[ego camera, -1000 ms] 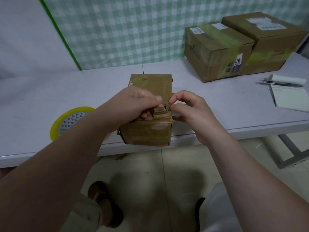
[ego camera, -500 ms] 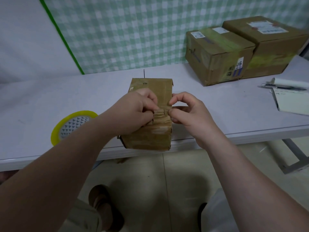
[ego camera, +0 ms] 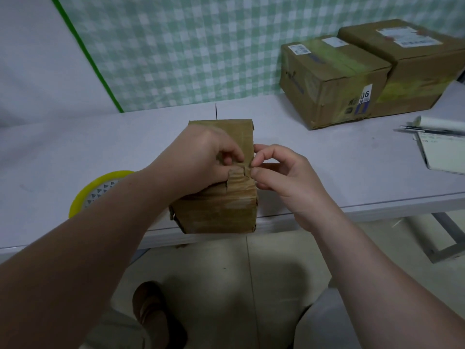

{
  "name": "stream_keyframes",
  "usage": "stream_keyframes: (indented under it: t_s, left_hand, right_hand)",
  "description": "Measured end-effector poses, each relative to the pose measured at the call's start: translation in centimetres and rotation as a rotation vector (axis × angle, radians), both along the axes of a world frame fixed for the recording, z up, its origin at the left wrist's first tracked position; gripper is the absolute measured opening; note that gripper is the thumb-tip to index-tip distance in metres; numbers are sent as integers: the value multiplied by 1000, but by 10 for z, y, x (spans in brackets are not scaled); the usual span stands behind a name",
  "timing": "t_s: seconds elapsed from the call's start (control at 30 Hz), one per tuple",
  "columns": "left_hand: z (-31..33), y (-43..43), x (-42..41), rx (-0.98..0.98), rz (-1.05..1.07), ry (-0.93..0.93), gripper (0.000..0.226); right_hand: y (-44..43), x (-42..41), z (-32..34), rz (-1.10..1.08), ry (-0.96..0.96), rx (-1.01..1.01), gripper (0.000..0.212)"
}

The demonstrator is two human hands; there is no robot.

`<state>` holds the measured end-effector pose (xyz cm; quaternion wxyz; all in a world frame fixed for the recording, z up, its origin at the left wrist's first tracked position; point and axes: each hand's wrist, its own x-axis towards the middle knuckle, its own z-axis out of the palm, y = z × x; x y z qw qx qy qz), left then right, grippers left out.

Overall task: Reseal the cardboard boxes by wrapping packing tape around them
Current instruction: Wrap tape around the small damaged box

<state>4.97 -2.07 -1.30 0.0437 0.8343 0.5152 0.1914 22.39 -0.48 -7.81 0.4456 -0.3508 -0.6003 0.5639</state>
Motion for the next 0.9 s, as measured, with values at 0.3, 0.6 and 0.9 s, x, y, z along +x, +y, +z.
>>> stream_keyframes:
  t_s: [0.3, 0.6, 0.9]
  left_hand:
    - [-13, 2, -3, 121, -13, -83, 11]
    - [-12, 2, -11, -1, -33, -239, 8]
    - [-10, 2, -10, -89, -5, -269, 7]
  right_hand:
    - [-2, -2, 3, -45, -50, -18, 9]
    - [-3, -4, 6, -12, 1, -133, 19]
    - [-3, -5, 10, -87, -124, -38, 12]
